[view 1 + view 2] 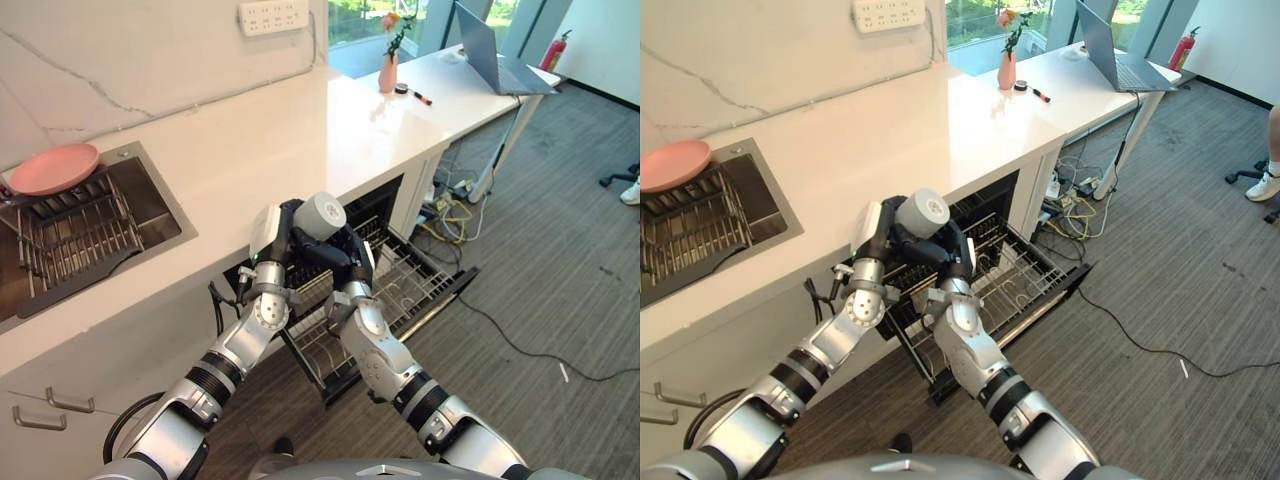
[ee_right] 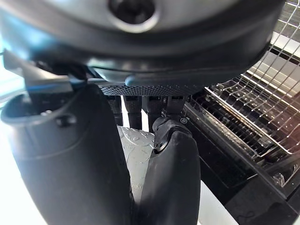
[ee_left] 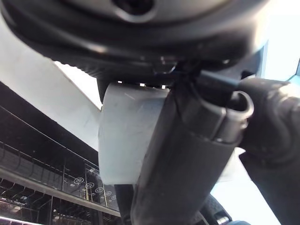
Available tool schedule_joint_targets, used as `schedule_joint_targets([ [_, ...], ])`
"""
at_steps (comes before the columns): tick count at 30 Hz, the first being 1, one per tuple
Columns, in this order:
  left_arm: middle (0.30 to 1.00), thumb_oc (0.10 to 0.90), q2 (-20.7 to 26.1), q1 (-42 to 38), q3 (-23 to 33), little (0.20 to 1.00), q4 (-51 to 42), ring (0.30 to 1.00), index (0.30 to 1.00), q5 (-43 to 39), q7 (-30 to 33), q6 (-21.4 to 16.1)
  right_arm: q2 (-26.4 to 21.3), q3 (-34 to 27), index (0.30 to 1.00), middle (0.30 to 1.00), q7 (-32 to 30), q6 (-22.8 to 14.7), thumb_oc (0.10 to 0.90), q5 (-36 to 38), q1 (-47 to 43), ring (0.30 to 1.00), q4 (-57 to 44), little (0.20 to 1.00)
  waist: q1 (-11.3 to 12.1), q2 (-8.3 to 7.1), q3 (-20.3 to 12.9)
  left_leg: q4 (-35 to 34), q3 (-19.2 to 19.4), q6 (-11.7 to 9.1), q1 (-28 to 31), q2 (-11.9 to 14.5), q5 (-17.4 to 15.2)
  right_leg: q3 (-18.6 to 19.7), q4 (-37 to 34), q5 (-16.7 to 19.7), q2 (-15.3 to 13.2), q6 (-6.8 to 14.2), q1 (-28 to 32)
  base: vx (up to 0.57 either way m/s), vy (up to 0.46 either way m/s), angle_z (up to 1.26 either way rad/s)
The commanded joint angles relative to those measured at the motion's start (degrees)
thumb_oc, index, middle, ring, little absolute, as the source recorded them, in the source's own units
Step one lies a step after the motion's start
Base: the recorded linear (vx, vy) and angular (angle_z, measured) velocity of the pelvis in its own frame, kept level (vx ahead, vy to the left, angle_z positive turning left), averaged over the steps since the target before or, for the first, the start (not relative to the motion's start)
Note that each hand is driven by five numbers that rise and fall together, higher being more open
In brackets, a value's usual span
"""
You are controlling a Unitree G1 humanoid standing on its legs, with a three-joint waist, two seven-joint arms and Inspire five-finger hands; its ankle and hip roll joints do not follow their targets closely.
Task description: Place the dishes in the dishwasher.
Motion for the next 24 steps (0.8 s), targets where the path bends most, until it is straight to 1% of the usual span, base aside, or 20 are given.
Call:
schedule_joint_targets([
  [1, 0.900, 0.800, -4.86, -11.11, -9.91, 0.900, -1.63, 0.900, 0.900, 7.38, 0.05, -7.11, 6.04, -6.29, 0.300, 0.300, 0.98, -5.82, 0.400, -0.78, -13.17, 0.300, -7.01, 0.300, 0.26, -1.15, -1.19, 0.15, -0.14, 1.36, 2.98, -0.67, -4.03, 2.62, 0.68, -2.88, -3.53, 4.46, 3.29, 0.00, 0.000, 0.00],
  [3, 0.900, 0.800, -3.05, -10.82, -8.96, 0.900, -2.15, 0.900, 0.900, 10.88, -0.17, -6.05, 4.47, -7.12, 0.300, 0.300, 1.27, -6.56, 0.400, -1.04, -11.39, 0.300, -11.24, 0.300, -0.03, -1.07, -1.28, 0.15, 0.10, 1.26, 3.18, -0.53, -4.20, 2.59, 0.69, -3.01, -3.49, 4.42, 3.29, 0.00, 0.000, 0.00],
  [5, 0.900, 0.800, -2.38, -10.14, -8.44, 0.900, -2.84, 0.900, 0.900, 11.64, -0.27, -5.67, 3.97, -8.15, 0.300, 0.300, 0.37, -7.10, 0.400, -1.93, -10.77, 0.300, -13.47, 0.300, -0.22, -0.97, -1.30, 0.15, 0.12, 1.23, 3.34, -0.41, -4.23, 2.57, 0.74, -3.15, -3.42, 4.39, 3.36, 0.00, 0.000, 0.00],
  [6, 0.900, 0.800, -1.40, -9.10, -7.69, 0.900, -4.29, 0.900, 0.900, 12.70, -0.27, -5.29, 3.38, -10.56, 0.300, 0.300, -1.67, -8.56, 0.400, -3.30, -10.07, 0.300, -17.52, 0.300, -0.44, -0.77, -1.27, 0.15, 0.13, 1.16, 3.70, -0.24, -4.28, 2.58, 0.74, -3.44, -3.27, 4.39, 3.54, 0.00, 0.000, 0.00],
  [7, 0.900, 0.800, -1.36, -9.04, -7.70, 0.900, -4.37, 0.900, 0.900, 12.72, -0.30, -5.26, 3.40, -10.53, 0.300, 0.300, -1.81, -8.47, 0.400, -3.41, -9.95, 0.300, -17.70, 0.300, -0.45, -0.81, -1.33, 0.15, 0.10, 1.17, 3.65, -0.26, -4.26, 2.55, 0.74, -3.43, -3.29, 4.39, 3.51, 0.04, -0.013, 0.01],
  [8, 0.900, 0.800, -0.92, -8.19, -7.10, 0.900, -5.63, 0.900, 0.900, 12.95, -0.38, -5.18, 3.04, -12.25, 0.300, 0.300, -3.30, -9.57, 0.400, -4.40, -10.05, 0.300, -20.25, 0.300, -0.47, -0.60, -1.31, 0.15, 0.09, 1.06, 4.04, -0.05, -4.54, 2.54, 0.83, -3.80, -3.11, 4.42, 3.74, 0.00, 0.000, 0.00],
  [9, 0.900, 0.800, 0.06, -6.35, -6.52, 0.900, -8.48, 0.900, 0.900, 13.22, -1.24, -5.70, 2.15, -16.08, 0.300, 0.300, -6.25, -10.56, 0.400, -7.50, -10.42, 0.300, -24.37, 0.300, -0.42, -0.52, -1.51, 0.15, 0.00, 1.15, 3.94, -0.11, -4.45, 2.13, 0.78, -3.83, -3.25, 4.35, 3.80, 0.05, -0.012, 0.02],
  [11, 0.900, 0.800, 1.01, -4.42, -5.99, 0.900, -11.46, 0.900, 0.900, 12.70, -2.51, -6.98, 1.14, -19.54, 0.300, 0.300, -8.84, -11.21, 0.400, -11.08, -10.95, 0.300, -27.83, 0.300, -0.04, -0.21, -1.52, 0.15, -0.10, 1.09, 4.33, 0.09, -4.95, 1.86, 0.87, -4.24, -3.05, 4.41, 4.23, 0.04, -0.005, 0.09],
  [14, 0.900, 0.800, 2.28, -0.62, -5.27, 0.900, -13.90, 0.900, 0.900, 10.92, -4.60, -8.78, -0.33, -23.22, 0.300, 0.300, -10.94, -11.24, 0.400, -14.92, -10.74, 0.300, -31.64, 0.300, 0.39, -0.34, -1.55, 0.15, -0.53, 1.29, 3.88, -0.19, -4.69, 1.52, 0.79, -4.08, -3.17, 4.39, 4.01, 0.02, -0.003, 0.10],
  [15, 0.900, 0.800, 2.36, -0.51, -5.28, 0.900, -14.02, 0.900, 0.900, 10.84, -4.70, -8.81, -0.29, -23.22, 0.300, 0.300, -11.04, -11.12, 0.400, -15.04, -10.59, 0.300, -31.82, 0.300, 0.41, -0.36, -1.62, 0.15, -0.55, 1.28, 3.87, -0.19, -4.69, 1.51, 0.79, -4.09, -3.17, 4.39, 4.01, 0.02, -0.008, 0.04],
  [16, 0.900, 0.800, 3.36, 1.68, -4.89, 0.900, -15.04, 0.900, 0.900, 9.07, -6.06, -9.75, -1.02, -23.92, 0.300, 0.300, -11.37, -10.97, 0.400, -15.78, -9.72, 0.300, -33.33, 0.300, 0.60, -0.35, -1.54, 0.15, -0.76, 1.30, 3.66, -0.23, -4.65, 1.41, 0.80, -4.14, -3.14, 4.36, 3.89, 0.00, 0.000, 0.00],
  [18, 0.900, 0.800, 3.84, 2.82, -4.48, 0.900, -15.48, 0.900, 0.900, 8.32, -6.59, -9.94, -1.30, -24.06, 0.300, 0.300, -11.28, -10.97, 0.400, -15.65, -9.14, 0.300, -33.85, 0.300, 0.70, -0.32, -1.49, 0.15, -0.86, 1.33, 3.57, -0.27, -4.61, 1.37, 0.82, -4.19, -3.08, 4.32, 3.87, 0.00, -0.003, -0.02],
  [19, 0.900, 0.800, 5.19, 6.02, -3.26, 0.900, -16.40, 0.900, 0.900, 6.87, -7.68, -10.48, -1.95, -24.16, 0.300, 0.300, -10.78, -10.96, 0.400, -14.96, -7.95, 0.300, -34.53, 0.300, 0.91, -0.27, -1.31, 0.15, -1.03, 1.35, 3.33, -0.33, -4.60, 1.30, 0.83, -4.22, -3.00, 4.27, 3.74, 0.00, -0.004, -0.05],
  [21, 0.900, 0.800, 5.98, 7.74, -2.46, 0.900, -16.97, 0.900, 0.900, 6.16, -8.27, -10.63, -2.54, -24.40, 0.300, 0.300, -10.48, -10.94, 0.400, -14.76, -7.21, 0.300, -34.89, 0.300, 0.99, -0.29, -1.28, 0.15, -1.11, 1.35, 3.11, -0.38, -4.54, 1.27, 0.84, -4.23, -2.97, 4.27, 3.59, 0.00, -0.007, -0.05],
  [22, 0.900, 0.800, 7.56, 11.73, -0.14, 0.900, -17.87, 0.900, 0.900, 4.48, -9.14, -11.50, -3.73, -25.02, 0.300, 0.300, -9.32, -10.89, 0.400, -13.97, -5.42, 0.300, -35.40, 0.300, 1.56, -0.12, -0.80, 0.15, -1.19, 1.19, 3.17, -0.13, -4.73, 1.17, 0.94, -4.57, -2.70, 4.23, 3.73, 0.00, 0.000, 0.00],
  [23, 0.900, 0.800, 8.54, 13.94, 1.35, 0.900, -18.25, 0.900, 0.900, 3.60, -9.71, -11.94, -4.51, -25.25, 0.300, 0.300, -8.12, -10.54, 0.400, -13.65, -4.14, 0.300, -35.54, 0.300, 1.66, -0.17, -0.71, 0.15, -1.30, 1.18, 2.97, -0.17, -4.64, 1.03, 0.94, -4.52, -2.68, 4.24, 3.65, 0.00, 0.000, 0.00],
  [24, 0.900, 0.800, 8.62, 14.15, 1.47, 0.900, -18.44, 0.900, 0.900, 3.55, -9.80, -11.91, -4.48, -25.17, 0.300, 0.300, -8.04, -10.53, 0.400, -13.59, -4.01, 0.300, -35.60, 0.300, 1.49, -0.30, -0.91, 0.15, -1.39, 1.29, 2.65, -0.36, -4.34, 0.93, 0.84, -4.26, -2.84, 4.21, 3.45, 0.00, 0.000, 0.00],
])
